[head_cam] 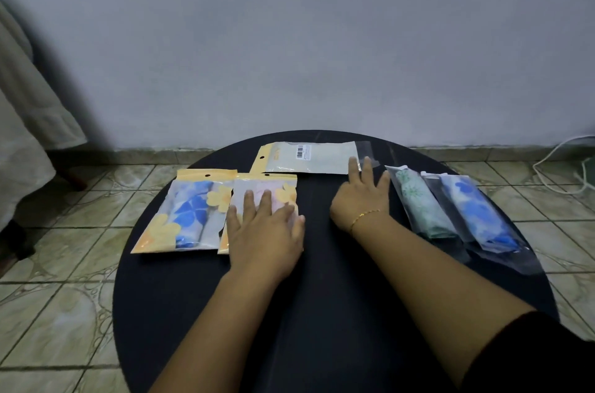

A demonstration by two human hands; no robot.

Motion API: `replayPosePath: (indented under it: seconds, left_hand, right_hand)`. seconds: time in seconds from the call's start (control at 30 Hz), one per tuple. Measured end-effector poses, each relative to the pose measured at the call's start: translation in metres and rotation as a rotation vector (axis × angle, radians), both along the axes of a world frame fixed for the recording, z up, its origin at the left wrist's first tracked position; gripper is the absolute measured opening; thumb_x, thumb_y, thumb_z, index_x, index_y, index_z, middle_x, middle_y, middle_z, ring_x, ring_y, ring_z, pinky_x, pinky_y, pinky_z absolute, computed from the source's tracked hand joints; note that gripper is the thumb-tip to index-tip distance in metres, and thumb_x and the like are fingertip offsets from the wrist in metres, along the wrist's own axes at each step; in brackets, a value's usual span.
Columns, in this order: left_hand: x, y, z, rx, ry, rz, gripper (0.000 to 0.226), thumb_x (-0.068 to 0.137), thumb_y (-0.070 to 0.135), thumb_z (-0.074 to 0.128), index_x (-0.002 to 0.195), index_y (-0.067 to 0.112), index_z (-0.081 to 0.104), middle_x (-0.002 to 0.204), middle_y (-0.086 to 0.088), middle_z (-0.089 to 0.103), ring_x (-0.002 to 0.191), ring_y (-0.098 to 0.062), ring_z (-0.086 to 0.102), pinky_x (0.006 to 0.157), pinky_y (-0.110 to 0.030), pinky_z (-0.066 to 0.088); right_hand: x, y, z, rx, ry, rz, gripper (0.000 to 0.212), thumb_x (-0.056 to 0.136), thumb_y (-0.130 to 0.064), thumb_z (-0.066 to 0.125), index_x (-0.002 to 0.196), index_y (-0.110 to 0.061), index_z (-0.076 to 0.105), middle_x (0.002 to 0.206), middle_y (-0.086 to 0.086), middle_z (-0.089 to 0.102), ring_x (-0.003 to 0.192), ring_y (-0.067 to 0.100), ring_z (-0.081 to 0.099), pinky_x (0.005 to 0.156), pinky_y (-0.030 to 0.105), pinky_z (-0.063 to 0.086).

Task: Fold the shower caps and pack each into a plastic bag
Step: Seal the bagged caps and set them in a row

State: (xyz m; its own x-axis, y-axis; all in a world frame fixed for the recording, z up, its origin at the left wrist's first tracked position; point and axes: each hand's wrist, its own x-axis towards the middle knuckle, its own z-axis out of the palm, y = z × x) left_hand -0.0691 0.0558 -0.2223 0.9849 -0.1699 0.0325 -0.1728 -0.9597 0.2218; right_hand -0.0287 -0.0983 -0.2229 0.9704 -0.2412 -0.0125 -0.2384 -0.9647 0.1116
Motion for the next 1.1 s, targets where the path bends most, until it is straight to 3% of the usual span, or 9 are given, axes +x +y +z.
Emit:
replayPosePath:
  seconds: [0.1, 0.23, 0.4, 0.57, 0.73, 0.93, 1.1]
  left_hand:
    - [0.005, -0.001, 0.002, -0.083, 0.034, 0.017, 0.044, 0.099, 0.048, 0.024, 0.141, 0.039, 0.037, 0.16, 0.003, 0.01, 0.147, -0.023, -0.001, 0.116, -0.047, 0.004]
    - [0.009, 0.0, -0.001, -0.115, 0.038, 0.014, 0.043, 0.1, 0.045, 0.026, 0.14, 0.04, 0.037, 0.16, 0.005, 0.011, 0.147, -0.022, 0.003, 0.115, -0.046, 0.006]
    - [0.015, 0.005, -0.007, -0.139, 0.011, -0.005, 0.042, 0.1, 0.042, 0.028, 0.141, 0.04, 0.036, 0.16, 0.005, 0.009, 0.147, -0.021, 0.001, 0.116, -0.045, 0.005]
    - [0.015, 0.006, -0.01, -0.094, -0.041, -0.023, 0.043, 0.101, 0.045, 0.025, 0.142, 0.042, 0.034, 0.161, 0.002, 0.002, 0.146, -0.023, -0.013, 0.115, -0.045, -0.008]
    - [0.006, 0.007, -0.009, -0.101, -0.131, -0.05, 0.046, 0.101, 0.044, 0.024, 0.147, 0.037, 0.026, 0.161, 0.0, 0.0, 0.146, -0.022, -0.015, 0.115, -0.043, -0.01]
    - [-0.023, 0.01, -0.01, -0.317, -0.202, -0.256, 0.068, 0.093, 0.03, 0.053, 0.15, 0.03, 0.015, 0.16, 0.004, 0.003, 0.147, -0.014, -0.002, 0.116, -0.028, 0.004]
    - [-0.058, 0.012, -0.012, -0.316, -0.261, -0.473, 0.074, 0.092, 0.034, 0.057, 0.147, 0.035, 0.007, 0.155, 0.016, -0.006, 0.142, 0.003, -0.002, 0.109, -0.012, 0.0]
  right_hand:
    - [0.014, -0.002, 0.006, -0.008, 0.068, -0.018, 0.051, 0.091, -0.021, 0.032, 0.14, -0.007, 0.039, 0.158, 0.01, -0.008, 0.144, 0.033, -0.014, 0.112, 0.06, -0.004]
    - [0.021, -0.003, 0.011, -0.031, 0.143, -0.06, 0.059, 0.091, -0.022, 0.032, 0.147, -0.004, 0.023, 0.158, 0.014, 0.003, 0.144, 0.035, -0.011, 0.111, 0.063, -0.006]
    - [0.016, 0.009, 0.014, -0.112, 0.085, -0.034, 0.051, 0.093, -0.022, 0.032, 0.141, -0.005, 0.036, 0.152, 0.02, 0.02, 0.143, 0.038, 0.001, 0.11, 0.064, -0.003]
    - [-0.003, 0.031, 0.025, -0.243, -0.061, 0.118, 0.042, 0.096, -0.015, 0.028, 0.13, -0.008, 0.052, 0.143, 0.022, 0.036, 0.137, 0.041, 0.018, 0.109, 0.066, -0.001]
    - [-0.039, 0.053, 0.04, -0.249, -0.112, 0.214, 0.034, 0.095, -0.023, 0.036, 0.116, -0.012, 0.06, 0.128, 0.016, 0.05, 0.124, 0.038, 0.036, 0.112, 0.063, -0.003]
    - [-0.094, 0.066, 0.054, -0.204, -0.072, 0.222, 0.033, 0.093, -0.033, 0.042, 0.118, -0.017, 0.058, 0.121, 0.011, 0.055, 0.122, 0.035, 0.039, 0.109, 0.063, -0.009]
    - [-0.143, 0.074, 0.051, -0.236, -0.03, 0.233, 0.043, 0.098, -0.025, 0.035, 0.136, -0.007, 0.043, 0.125, 0.012, 0.055, 0.124, 0.035, 0.04, 0.108, 0.063, -0.011]
